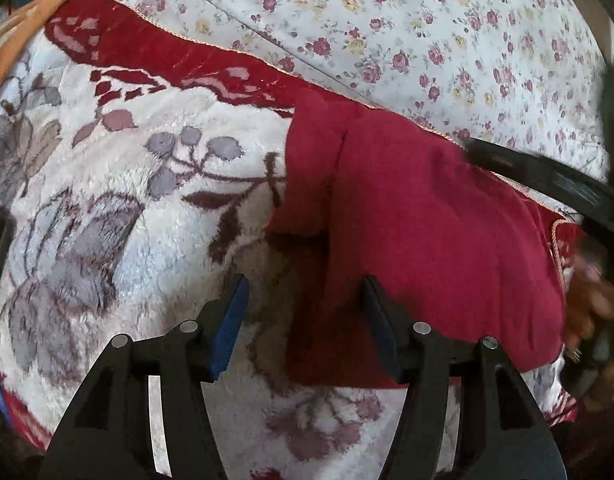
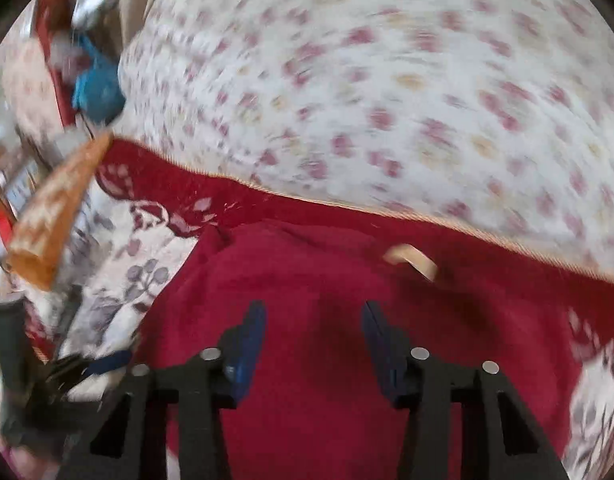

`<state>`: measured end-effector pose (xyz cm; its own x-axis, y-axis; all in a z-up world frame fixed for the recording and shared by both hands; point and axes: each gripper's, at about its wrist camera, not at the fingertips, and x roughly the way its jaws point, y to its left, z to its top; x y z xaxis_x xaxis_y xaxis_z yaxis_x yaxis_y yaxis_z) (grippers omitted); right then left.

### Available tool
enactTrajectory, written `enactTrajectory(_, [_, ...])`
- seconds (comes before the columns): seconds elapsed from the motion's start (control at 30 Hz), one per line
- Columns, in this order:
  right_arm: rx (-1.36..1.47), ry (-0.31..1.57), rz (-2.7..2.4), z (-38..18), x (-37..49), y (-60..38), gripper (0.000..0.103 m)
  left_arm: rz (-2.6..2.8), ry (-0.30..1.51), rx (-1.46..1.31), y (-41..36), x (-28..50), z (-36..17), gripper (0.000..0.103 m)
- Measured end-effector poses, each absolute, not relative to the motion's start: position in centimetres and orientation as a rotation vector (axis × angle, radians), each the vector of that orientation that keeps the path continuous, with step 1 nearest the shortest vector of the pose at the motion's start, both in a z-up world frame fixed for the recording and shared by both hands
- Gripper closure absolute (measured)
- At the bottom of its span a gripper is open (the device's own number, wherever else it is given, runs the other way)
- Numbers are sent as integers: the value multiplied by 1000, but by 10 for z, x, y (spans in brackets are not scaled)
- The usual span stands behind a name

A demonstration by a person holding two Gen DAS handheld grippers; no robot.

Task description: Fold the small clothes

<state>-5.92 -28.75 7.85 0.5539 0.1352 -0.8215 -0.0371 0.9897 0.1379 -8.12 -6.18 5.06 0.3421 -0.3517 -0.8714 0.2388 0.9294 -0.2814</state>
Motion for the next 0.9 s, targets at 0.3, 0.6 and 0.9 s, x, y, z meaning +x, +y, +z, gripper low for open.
enactTrajectory(0.3, [72, 1088, 71, 4, 30, -239, 60, -382, 1137, -39, -74, -71, 46, 36])
enactTrajectory(0.6, [209, 1043, 146, 32, 8, -248, 60, -380, 1144, -48, -70, -72, 46, 36])
enactTrajectory(0.9, [197, 1110, 132, 16, 14, -230, 50, -380, 1145, -49, -70, -72, 45, 36])
